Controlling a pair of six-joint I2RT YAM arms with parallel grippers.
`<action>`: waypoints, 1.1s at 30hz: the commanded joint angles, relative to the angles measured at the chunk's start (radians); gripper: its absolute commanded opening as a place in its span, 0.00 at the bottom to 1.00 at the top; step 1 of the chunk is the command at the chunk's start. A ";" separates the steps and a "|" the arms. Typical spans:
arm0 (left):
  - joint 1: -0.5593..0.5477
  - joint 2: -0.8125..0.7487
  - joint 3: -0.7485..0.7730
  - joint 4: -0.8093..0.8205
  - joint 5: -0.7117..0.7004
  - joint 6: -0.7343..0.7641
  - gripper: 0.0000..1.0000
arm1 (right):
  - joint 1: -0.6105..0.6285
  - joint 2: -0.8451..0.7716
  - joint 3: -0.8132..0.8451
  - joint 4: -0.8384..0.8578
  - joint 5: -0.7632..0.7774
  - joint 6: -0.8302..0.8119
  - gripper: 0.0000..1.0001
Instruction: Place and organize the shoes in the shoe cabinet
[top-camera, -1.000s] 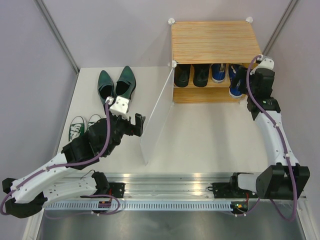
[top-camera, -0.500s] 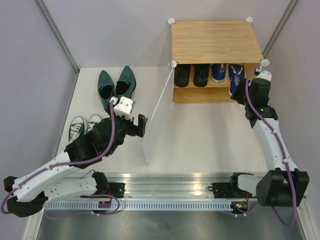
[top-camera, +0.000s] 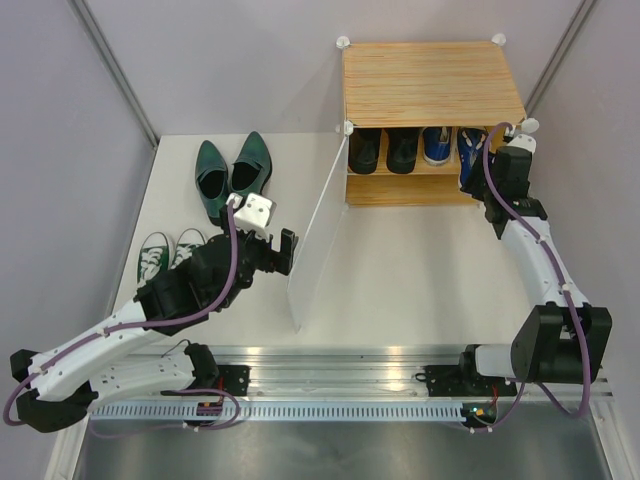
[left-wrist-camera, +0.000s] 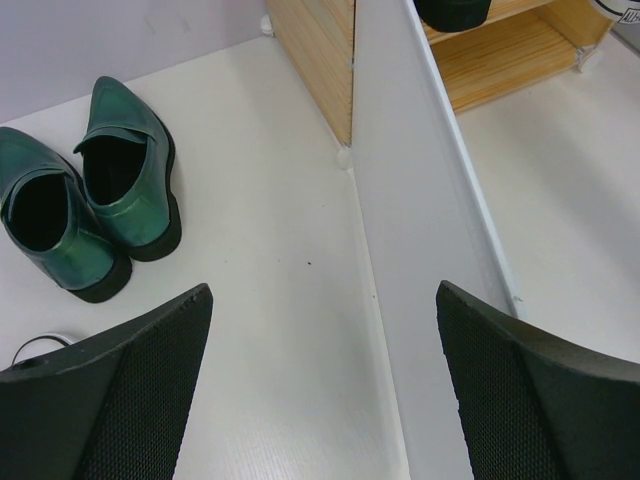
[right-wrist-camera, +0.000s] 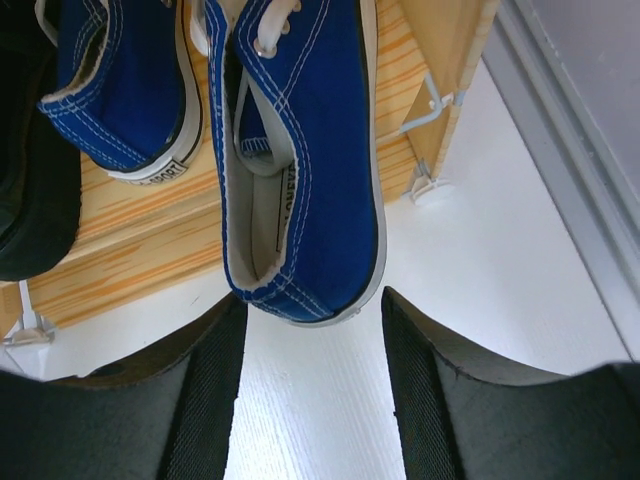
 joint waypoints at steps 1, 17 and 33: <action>0.003 -0.005 0.001 0.027 0.023 0.010 0.95 | 0.001 -0.006 0.059 0.041 0.049 -0.020 0.61; 0.003 -0.013 0.003 0.024 0.026 0.012 0.95 | 0.001 0.030 0.088 0.039 0.027 -0.030 0.19; 0.003 -0.013 0.004 0.024 0.026 0.013 0.95 | 0.001 0.097 0.222 0.079 0.006 -0.155 0.01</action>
